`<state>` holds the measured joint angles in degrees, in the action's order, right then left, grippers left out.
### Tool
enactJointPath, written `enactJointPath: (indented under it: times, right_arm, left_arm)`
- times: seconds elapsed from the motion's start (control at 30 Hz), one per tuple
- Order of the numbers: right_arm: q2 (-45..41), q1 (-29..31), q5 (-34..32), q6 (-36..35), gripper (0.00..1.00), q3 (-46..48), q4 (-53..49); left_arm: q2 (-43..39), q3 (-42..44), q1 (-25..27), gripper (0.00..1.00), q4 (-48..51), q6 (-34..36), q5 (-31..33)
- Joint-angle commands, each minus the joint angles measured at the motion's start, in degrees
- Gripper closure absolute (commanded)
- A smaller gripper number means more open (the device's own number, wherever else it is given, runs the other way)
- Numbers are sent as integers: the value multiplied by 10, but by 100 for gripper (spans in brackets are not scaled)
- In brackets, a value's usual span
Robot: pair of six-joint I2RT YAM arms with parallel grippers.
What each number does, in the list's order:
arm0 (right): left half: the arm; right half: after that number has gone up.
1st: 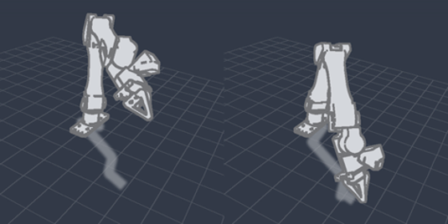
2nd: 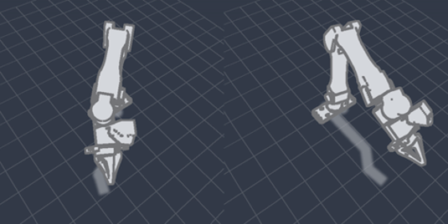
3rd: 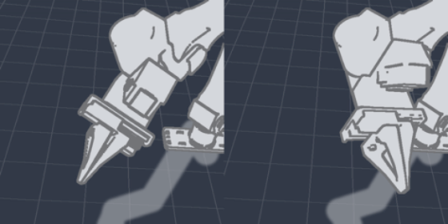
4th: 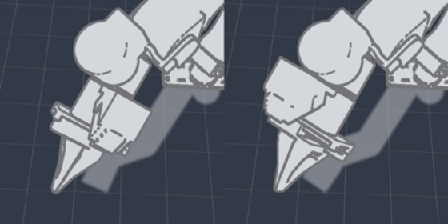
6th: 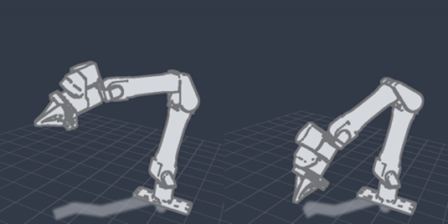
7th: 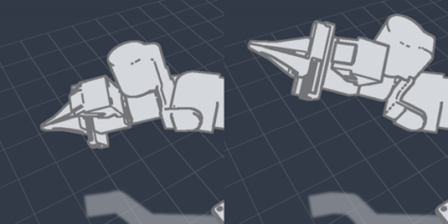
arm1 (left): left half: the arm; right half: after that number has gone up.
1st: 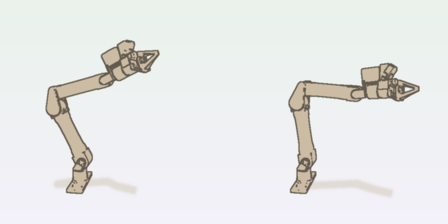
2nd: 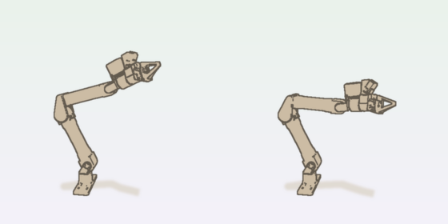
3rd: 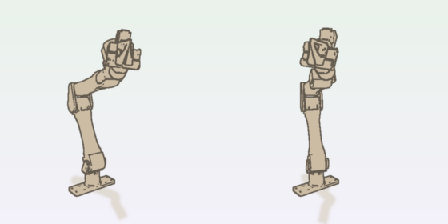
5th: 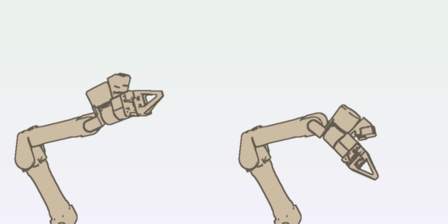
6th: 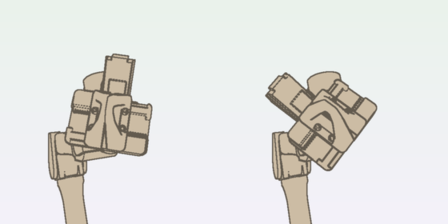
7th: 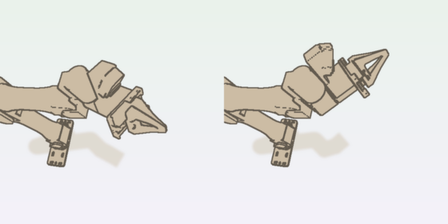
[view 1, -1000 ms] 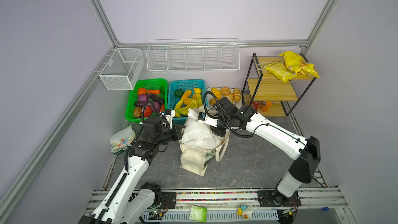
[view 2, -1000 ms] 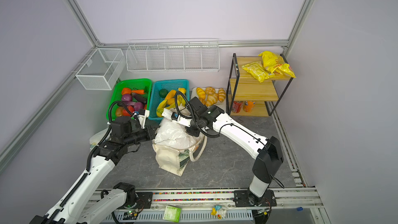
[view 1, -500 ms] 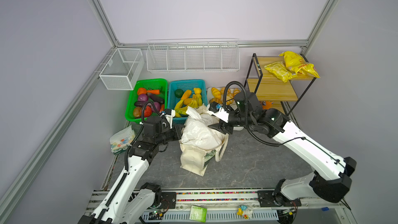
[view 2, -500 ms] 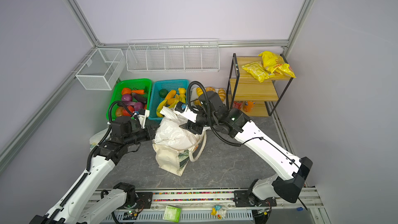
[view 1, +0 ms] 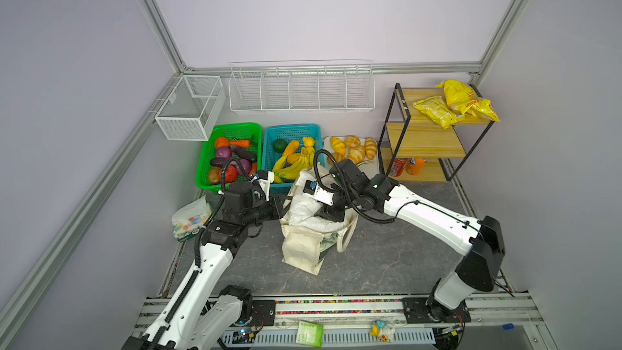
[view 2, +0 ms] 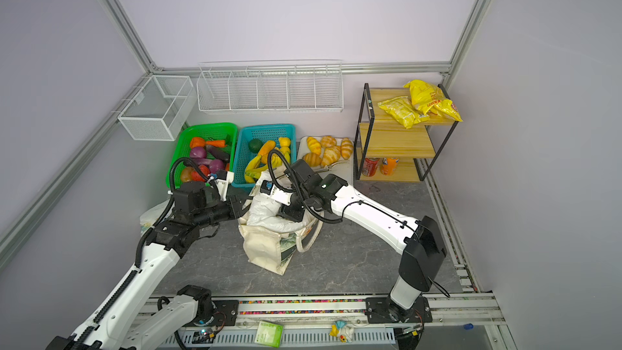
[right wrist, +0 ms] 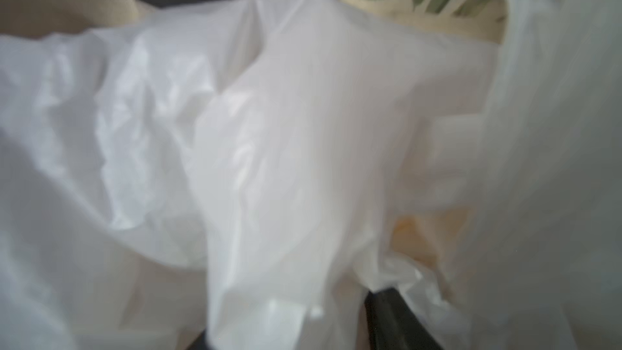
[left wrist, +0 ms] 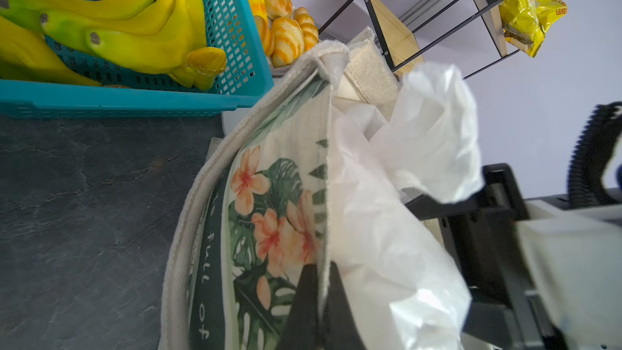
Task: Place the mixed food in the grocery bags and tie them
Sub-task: 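Swing the white bag over the tote with the right gripper while the left holds it, then lower the white bag into the canvas tote with the right gripper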
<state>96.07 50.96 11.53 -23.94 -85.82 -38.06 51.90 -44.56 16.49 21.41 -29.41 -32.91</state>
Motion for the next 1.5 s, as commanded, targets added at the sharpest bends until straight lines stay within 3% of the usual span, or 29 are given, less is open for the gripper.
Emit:
enactJointPath:
  times: [0.0, 0.27, 0.57, 0.7, 0.97, 1.27, 1.47]
  right_arm:
    - [37, -4, -30, -21, 54, 16, -39]
    - [80, 2, -5, -27, 56, -10, -43]
    - [-65, -4, 66, 4, 45, 18, 8]
    - [-98, -16, 65, 46, 42, 29, 66]
    - [-27, -18, -21, 129, 47, -9, 131]
    - [44, -18, -28, 146, 59, 50, 150]
    - [62, -16, -25, 143, 59, 52, 123]
  left_arm:
    - [-7, -8, -2, 100, -27, 11, -5]
    - [-5, -2, -2, 100, -34, 9, -4]
    - [-8, -2, -1, 100, -22, 19, 17]
    - [-6, -1, -1, 100, -25, 19, 15]
    - [-9, 1, -2, 100, -32, 16, 12]
    - [-20, 1, -1, 100, -23, 17, 21]
    - [-22, 3, -1, 100, -20, 20, 39]
